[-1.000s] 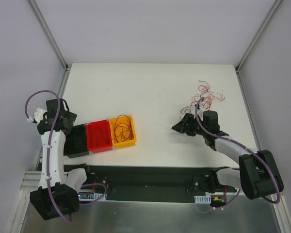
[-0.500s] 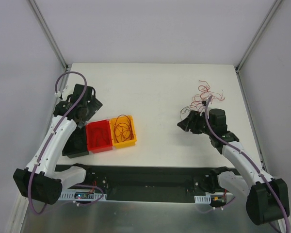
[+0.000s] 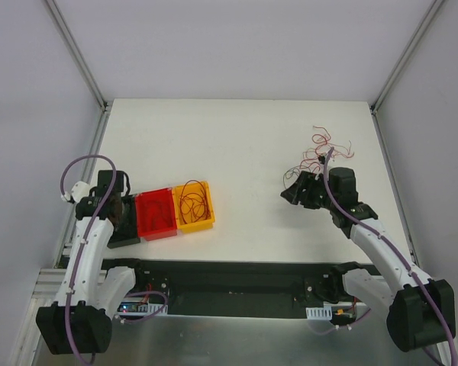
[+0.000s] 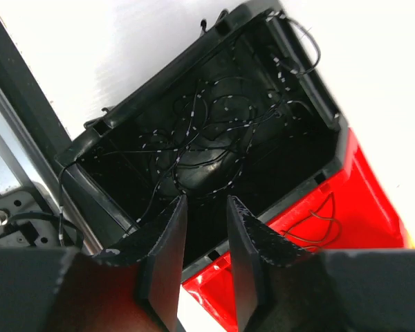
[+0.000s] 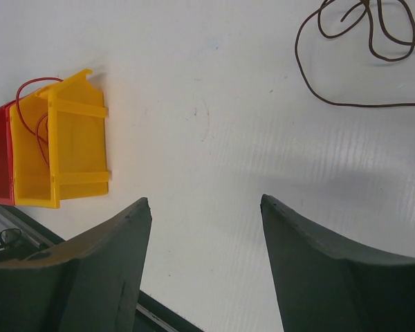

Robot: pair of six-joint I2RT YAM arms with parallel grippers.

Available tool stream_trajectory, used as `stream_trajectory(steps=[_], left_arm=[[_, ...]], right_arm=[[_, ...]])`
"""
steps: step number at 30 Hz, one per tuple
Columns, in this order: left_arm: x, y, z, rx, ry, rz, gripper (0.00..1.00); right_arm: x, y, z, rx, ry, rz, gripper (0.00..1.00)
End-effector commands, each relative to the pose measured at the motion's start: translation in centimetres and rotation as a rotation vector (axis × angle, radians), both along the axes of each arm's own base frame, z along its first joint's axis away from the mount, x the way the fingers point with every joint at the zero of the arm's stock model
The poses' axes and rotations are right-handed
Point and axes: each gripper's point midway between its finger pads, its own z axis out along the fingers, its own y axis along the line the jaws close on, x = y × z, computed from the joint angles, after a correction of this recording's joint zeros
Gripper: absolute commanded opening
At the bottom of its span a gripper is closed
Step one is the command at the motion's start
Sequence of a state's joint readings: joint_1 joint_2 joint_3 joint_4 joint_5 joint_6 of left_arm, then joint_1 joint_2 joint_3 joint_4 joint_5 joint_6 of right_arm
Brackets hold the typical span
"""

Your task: Untangle the cables

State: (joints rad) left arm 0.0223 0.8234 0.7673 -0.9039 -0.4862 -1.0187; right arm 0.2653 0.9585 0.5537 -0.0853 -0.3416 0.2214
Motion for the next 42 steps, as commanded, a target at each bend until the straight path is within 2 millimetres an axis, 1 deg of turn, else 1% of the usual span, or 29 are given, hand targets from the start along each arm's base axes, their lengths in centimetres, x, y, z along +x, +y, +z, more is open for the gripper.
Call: stream_trajectory(steps=[1,2,4,5,7,8,10,12,14,16,17,18,20,21,23,24,25,27,28,29,31,33,34,36,38,39,40,42], left_arm=[[1.4,-0.6,0.2,-0.032,0.015,-0.094,0.41],[2.3,-0.9,1.1,-0.022,-0.013,-0.154,0.52],[3.7,-0.9,3.5,0.009,-0.064,-0.216,0.71],[4.4,-0.8,4.9,0.028,-0.087,-0.244,0.76],[5.4,-1.0,6.6,0.048,-0.100,-0.283,0.85],[5.6,-1.1,7.0,0.042,-0.104,-0.291,0.87],[5.6,-1.7,6.9,0.005,-0.111,-0.278,0.89],[6.1,-2.7,6.5,-0.050,-0.121,-0.309,0.88],[7.8,-5.1,6.1,-0.124,-0.135,-0.452,0.87],[8.8,-6.7,6.1,-0.151,-0.122,-0.542,0.88],[9.4,-7.6,6.5,-0.139,-0.127,-0.599,0.88],[9.9,-8.2,7.0,-0.113,-0.136,-0.628,0.89],[10.7,-9.4,8.5,-0.062,-0.175,-0.671,0.90],[11.1,-10.6,9.5,-0.054,-0.215,-0.709,0.90],[12.6,-14.1,11.8,-0.093,-0.341,-0.834,0.88],[13.2,-16.5,12.8,-0.149,-0.402,-0.924,0.84],[13.5,-18.7,13.7,-0.212,-0.448,-1.018,0.80],[13.7,-23.8,15.5,-0.384,-0.527,-1.284,0.73],[13.7,-25.6,16.3,-0.452,-0.541,-1.375,0.70],[13.9,-27.1,16.4,-0.539,-0.525,-1.437,0.70],[14.5,-28.9,16.1,-0.650,-0.484,-1.486,0.68],[15.1,-29.8,15.4,-0.707,-0.449,-1.486,0.69],[15.2,-30.0,15.2,-0.726,-0.440,-1.492,0.70],[15.3,-30.2,14.4,-0.722,-0.428,-1.518,0.72],[15.0,-29.9,13.0,-0.694,-0.409,-1.534,0.73],[14.6,-29.6,11.9,-0.688,-0.389,-1.536,0.73],[14.1,-29.4,11.2,-0.696,-0.374,-1.540,0.74],[13.4,-29.2,10.5,-0.686,-0.363,-1.550,0.74]], right_arm=[[0.7,0.2,1.0,0.006,-0.054,0.016,0.67],[0.5,0.2,0.6,0.004,-0.045,0.019,0.67],[0.3,0.3,0.2,-0.001,-0.041,0.029,0.67],[0.3,0.2,0.0,-0.007,-0.039,0.031,0.67],[0.4,0.1,-0.1,-0.018,-0.040,0.037,0.67],[0.4,0.2,-0.2,-0.023,-0.037,0.041,0.67],[0.6,0.2,0.0,-0.025,-0.036,0.045,0.67],[0.8,0.3,0.4,-0.022,-0.033,0.042,0.67],[0.9,0.4,0.8,-0.011,-0.030,0.034,0.68],[1.1,0.5,0.9,-0.008,-0.023,0.031,0.68],[1.3,0.4,1.0,-0.011,-0.022,0.024,0.68],[1.5,0.3,1.0,-0.019,-0.018,0.017,0.68],[1.7,-0.1,0.9,-0.039,0.000,0.002,0.68],[1.7,-0.3,0.8,-0.054,0.010,-0.007,0.68],[2.3,-1.2,0.9,-0.093,0.011,-0.056,0.68],[2.7,-1.9,0.8,-0.122,0.015,-0.093,0.68],[3.5,-2.7,1.3,-0.148,0.013,-0.137,0.68],[4.2,-4.4,1.2,-0.208,0.056,-0.218,0.68],[4.7,-5.0,1.1,-0.227,0.081,-0.245,0.68],[4.9,-5.3,0.8,-0.236,0.113,-0.261,0.68],[5.8,-5.6,0.8,-0.247,0.133,-0.272,0.67],[6.4,-6.4,0.6,-0.283,0.165,-0.303,0.67],[6.7,-7.5,0.4,-0.322,0.185,-0.349,0.67],[6.8,-9.4,0.1,-0.350,0.219,-0.429,0.67],[6.6,-11.4,-0.6,-0.339,0.252,-0.527,0.67],[6.3,-12.2,-0.9,-0.331,0.266,-0.569,0.67],[6.0,-13.2,-1.3,-0.326,0.281,-0.616,0.67],[5.4,-14.4,-2.0,-0.314,0.291,-0.681,0.67]])
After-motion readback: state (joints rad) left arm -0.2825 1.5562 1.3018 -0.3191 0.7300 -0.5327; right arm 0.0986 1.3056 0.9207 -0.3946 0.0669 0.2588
